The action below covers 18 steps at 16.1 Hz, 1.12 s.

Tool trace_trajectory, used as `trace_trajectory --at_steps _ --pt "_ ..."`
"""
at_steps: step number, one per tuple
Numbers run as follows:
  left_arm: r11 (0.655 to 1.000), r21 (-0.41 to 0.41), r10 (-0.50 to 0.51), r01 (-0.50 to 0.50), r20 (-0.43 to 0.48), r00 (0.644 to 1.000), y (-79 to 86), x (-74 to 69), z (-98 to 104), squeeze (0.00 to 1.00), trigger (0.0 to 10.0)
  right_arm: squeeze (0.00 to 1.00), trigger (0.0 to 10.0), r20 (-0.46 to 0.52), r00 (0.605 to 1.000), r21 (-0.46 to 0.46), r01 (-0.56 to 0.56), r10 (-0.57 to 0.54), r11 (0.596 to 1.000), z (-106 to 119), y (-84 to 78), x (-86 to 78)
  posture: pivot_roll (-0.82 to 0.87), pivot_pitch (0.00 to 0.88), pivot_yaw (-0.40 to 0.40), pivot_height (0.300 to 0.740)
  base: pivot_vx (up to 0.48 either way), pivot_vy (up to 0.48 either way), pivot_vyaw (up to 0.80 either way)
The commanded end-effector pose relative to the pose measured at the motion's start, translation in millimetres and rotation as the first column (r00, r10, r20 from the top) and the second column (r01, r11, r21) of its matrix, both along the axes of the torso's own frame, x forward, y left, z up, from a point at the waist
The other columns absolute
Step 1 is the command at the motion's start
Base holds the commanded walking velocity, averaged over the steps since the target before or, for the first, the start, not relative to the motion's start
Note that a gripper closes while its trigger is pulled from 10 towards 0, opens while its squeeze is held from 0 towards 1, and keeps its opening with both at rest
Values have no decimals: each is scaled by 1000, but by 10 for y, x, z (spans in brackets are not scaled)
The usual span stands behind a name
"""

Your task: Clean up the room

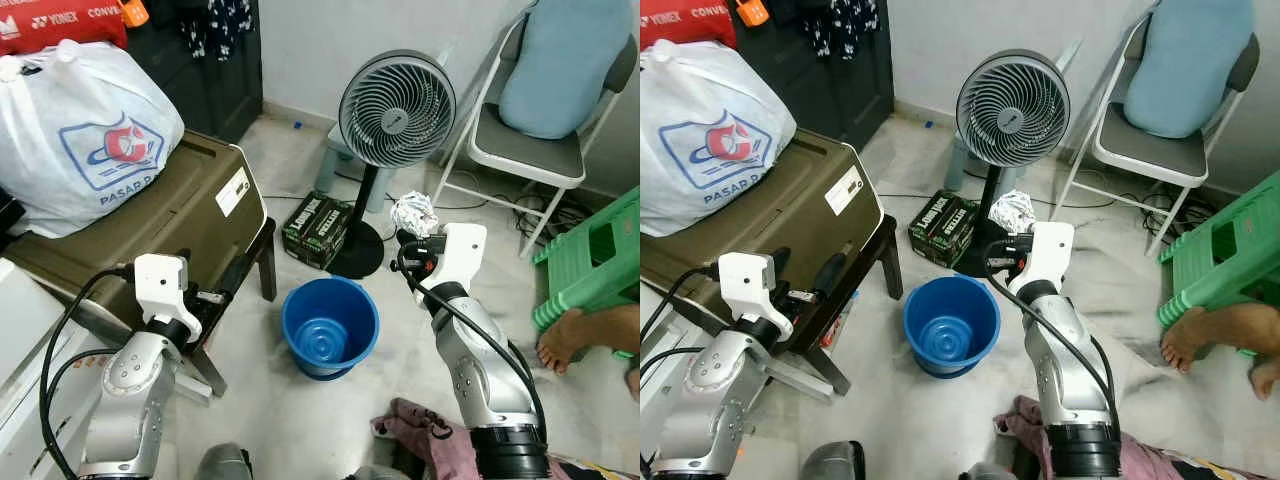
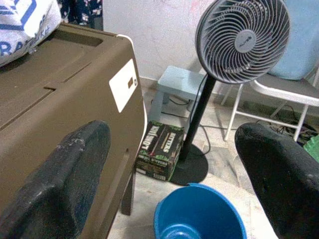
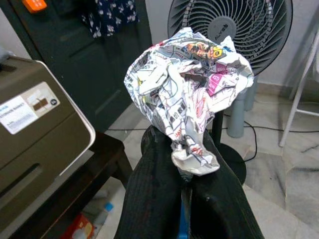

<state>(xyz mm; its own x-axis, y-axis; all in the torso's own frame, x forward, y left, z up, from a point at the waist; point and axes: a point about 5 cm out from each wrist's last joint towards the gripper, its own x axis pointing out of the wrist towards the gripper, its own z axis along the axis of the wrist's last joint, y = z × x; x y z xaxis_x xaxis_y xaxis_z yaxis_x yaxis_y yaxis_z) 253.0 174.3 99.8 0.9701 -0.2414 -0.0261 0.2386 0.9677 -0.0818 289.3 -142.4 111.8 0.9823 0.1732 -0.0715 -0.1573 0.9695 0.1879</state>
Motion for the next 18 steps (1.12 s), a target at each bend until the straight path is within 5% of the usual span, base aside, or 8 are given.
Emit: trace_trajectory --at_steps 1,7,18 --pt "1000 6 4 -3 -10 1000 25 -20 -23 0 10000 0 10000 15 1000 -4 -13 13 1000 34 21 13 -6 120 -68 740 255 0 800" --pt "1000 9 2 -2 -7 1000 21 -11 -21 0 10000 0 10000 19 1000 -3 -16 16 1000 41 30 21 -4 118 -69 740 277 0 634" --pt "1000 16 2 -2 -11 1000 9 14 -23 0 10000 0 10000 -9 1000 5 11 -11 1000 0 28 49 2 109 -68 740 156 0 -118"
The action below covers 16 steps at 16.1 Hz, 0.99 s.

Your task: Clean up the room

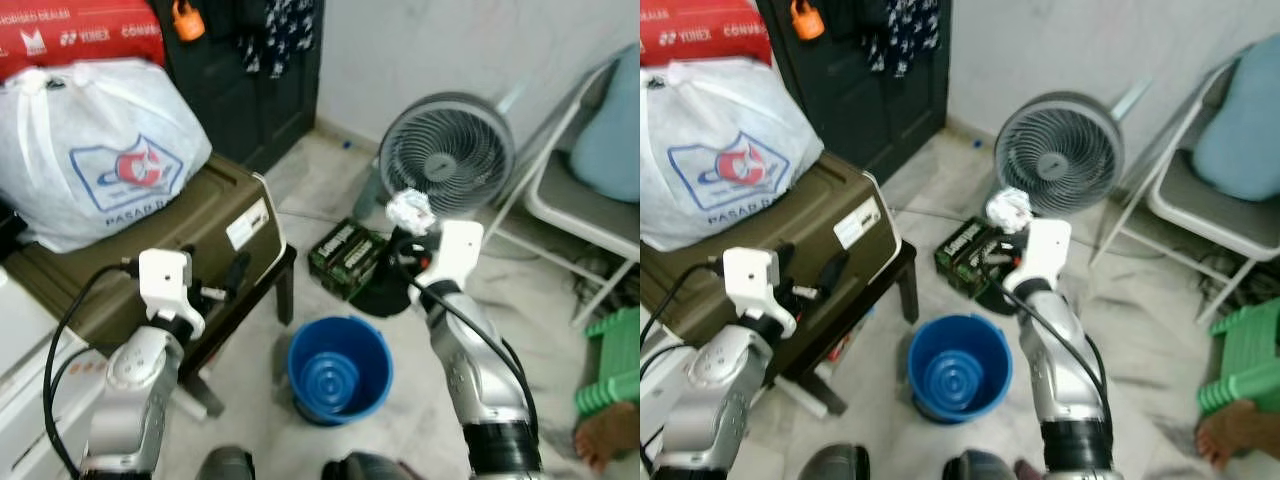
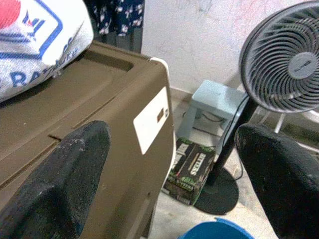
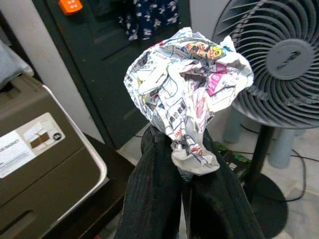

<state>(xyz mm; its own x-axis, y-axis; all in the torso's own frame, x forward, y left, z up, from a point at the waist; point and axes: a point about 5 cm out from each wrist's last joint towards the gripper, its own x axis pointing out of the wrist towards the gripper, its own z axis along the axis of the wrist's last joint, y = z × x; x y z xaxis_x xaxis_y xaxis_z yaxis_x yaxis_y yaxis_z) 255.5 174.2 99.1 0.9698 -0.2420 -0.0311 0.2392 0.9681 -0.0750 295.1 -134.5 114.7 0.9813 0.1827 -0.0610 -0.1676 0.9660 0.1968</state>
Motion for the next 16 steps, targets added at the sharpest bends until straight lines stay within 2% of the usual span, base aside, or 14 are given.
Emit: trace_trajectory --at_steps 1,4,6,9,10,12,13,14,15,16 --pt "1000 9 3 -3 -8 1000 10 -11 -17 0 10000 0 10000 -18 1000 -5 20 -20 1000 -30 -50 -10 2 109 -68 740 0 0 -800" --pt "1000 8 1 -1 -5 1000 1 -3 -10 0 10000 0 10000 -15 1000 -5 24 -24 1000 -31 -56 1 2 108 -68 740 0 0 -800" --pt "1000 18 -12 12 -3 1000 7 -6 -10 0 10000 0 10000 -32 999 -17 43 -44 999 -65 -60 7 13 104 -70 740 0 0 0" --pt "997 49 -52 52 -8 999 65 -45 9 0 10000 0 10000 -83 988 -89 121 -129 989 -166 -133 21 21 104 -55 740 0 0 0" --pt "993 71 -96 97 -17 995 78 -69 15 0 10000 0 10000 -117 972 -126 188 -202 974 -242 -221 15 21 102 -44 740 0 0 0" --pt "980 93 -173 175 -26 985 66 -80 44 0 10000 0 10000 -187 942 -136 257 -280 957 -356 -310 -17 23 105 -34 740 0 0 0" --pt "966 102 -236 238 -27 971 24 -92 81 0 10000 0 10000 -226 924 -137 283 -308 949 -422 -346 -34 24 110 -28 740 0 0 0" --pt "935 127 -331 332 -32 943 -43 -151 116 0 10000 0 10000 -262 910 -138 295 -322 946 -492 -362 -59 28 121 -17 740 0 0 0" --pt "877 190 -443 441 -33 896 -123 -231 128 0 10000 0 10000 -302 893 -137 305 -333 942 -570 -379 -71 34 132 -10 740 0 0 0" --pt "842 215 -497 494 -47 867 -146 -281 126 0 10000 0 10000 -340 876 -144 312 -343 939 -635 -380 -83 38 143 -7 740 0 0 0"
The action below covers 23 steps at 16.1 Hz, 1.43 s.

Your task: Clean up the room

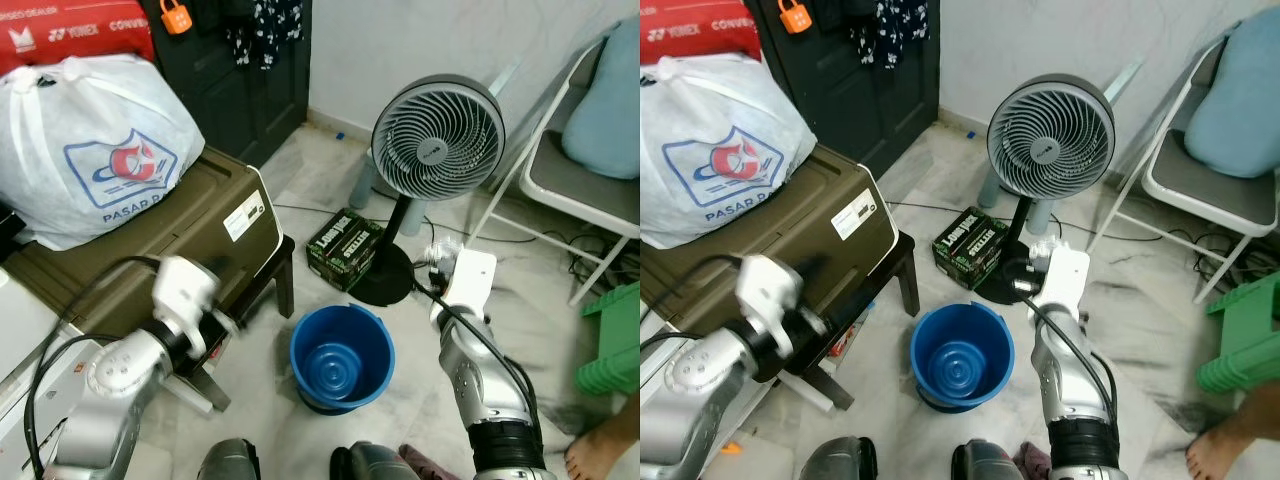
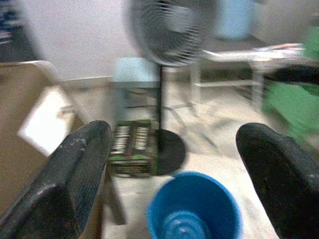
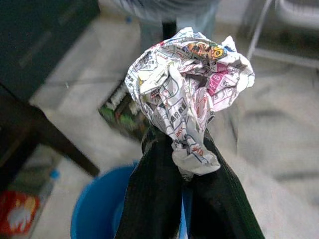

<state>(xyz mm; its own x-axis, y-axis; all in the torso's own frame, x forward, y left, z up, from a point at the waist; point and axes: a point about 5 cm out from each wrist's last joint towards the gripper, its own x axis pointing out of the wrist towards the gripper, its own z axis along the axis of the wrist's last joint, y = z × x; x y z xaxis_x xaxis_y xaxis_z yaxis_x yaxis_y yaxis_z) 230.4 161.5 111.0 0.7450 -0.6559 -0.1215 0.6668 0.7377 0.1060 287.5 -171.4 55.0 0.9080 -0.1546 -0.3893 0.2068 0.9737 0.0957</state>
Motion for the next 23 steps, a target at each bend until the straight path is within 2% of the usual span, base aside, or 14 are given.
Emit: trace_trajectory --at_steps 1,5,7,10,14,18,22,23 --pt "997 31 -76 76 3 997 -33 -57 14 0 10000 0 10000 -67 997 23 27 -25 999 -102 1 -9 40 149 -7 740 0 0 0" --pt "990 103 -103 98 43 994 -7 -75 115 0 10000 0 10000 -133 990 25 41 -38 999 -165 19 63 72 194 8 740 0 0 0" --pt "995 100 -17 11 54 998 140 -42 189 0 10000 0 10000 -114 993 62 34 -27 998 -109 75 185 93 228 26 740 0 0 0" --pt "988 148 -59 51 48 997 196 -172 252 0 10000 0 10000 -157 988 105 22 -6 994 -175 179 295 158 273 47 740 0 0 0" --pt "986 166 -42 30 69 997 245 -234 393 0 10000 0 10000 -213 977 109 -4 27 994 -240 345 381 226 304 65 740 0 0 0" --pt "980 196 -50 43 30 998 317 -354 405 0 10000 0 10000 -239 970 129 -17 48 992 -310 470 371 254 330 82 740 0 0 0" --pt "978 204 -52 48 17 999 332 -350 416 0 10000 0 10000 -240 970 101 -17 41 995 -310 438 397 250 332 84 740 0 0 0" --pt "977 207 -58 55 9 998 338 -364 402 0 10000 216 10000 -233 972 95 -14 36 995 -309 409 402 246 332 83 740 0 0 0"
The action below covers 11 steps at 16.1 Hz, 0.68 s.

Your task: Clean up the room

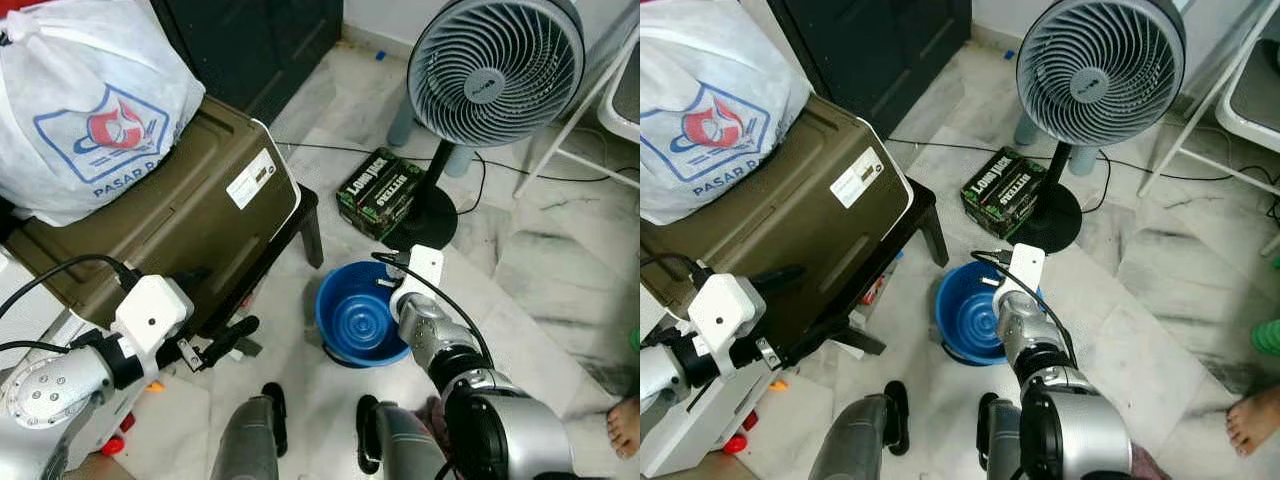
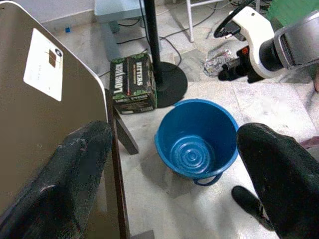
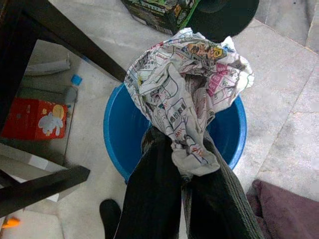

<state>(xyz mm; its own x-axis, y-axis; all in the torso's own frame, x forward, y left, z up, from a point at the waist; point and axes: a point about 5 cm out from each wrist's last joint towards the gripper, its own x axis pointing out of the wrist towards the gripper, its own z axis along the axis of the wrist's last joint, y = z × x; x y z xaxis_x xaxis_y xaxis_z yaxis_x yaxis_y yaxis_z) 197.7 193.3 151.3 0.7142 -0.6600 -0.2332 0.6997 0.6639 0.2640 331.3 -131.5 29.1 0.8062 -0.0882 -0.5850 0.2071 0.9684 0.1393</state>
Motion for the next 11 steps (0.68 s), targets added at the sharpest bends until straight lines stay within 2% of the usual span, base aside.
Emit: trace_trajectory --at_steps 1,2,9,11 --pt "1000 11 0 1 -13 1000 24 -37 -5 0 10000 773 10000 -18 1000 0 1 -1 1000 -45 -1 -32 241 331 82 740 0 0 0" --pt "1000 10 8 -7 -17 1000 36 -35 -10 0 10000 1000 10000 -9 1000 4 9 -9 1000 -36 -28 -22 241 330 82 740 0 0 0" --pt "1000 2 13 -13 2 1000 8 -8 -3 0 10000 1000 10000 54 999 36 4 -5 999 43 7 43 240 324 80 740 0 0 0" --pt "1000 4 21 -21 8 1000 14 -3 -2 0 10000 1000 10000 107 994 48 -14 9 999 124 50 97 241 322 79 740 0 0 0"
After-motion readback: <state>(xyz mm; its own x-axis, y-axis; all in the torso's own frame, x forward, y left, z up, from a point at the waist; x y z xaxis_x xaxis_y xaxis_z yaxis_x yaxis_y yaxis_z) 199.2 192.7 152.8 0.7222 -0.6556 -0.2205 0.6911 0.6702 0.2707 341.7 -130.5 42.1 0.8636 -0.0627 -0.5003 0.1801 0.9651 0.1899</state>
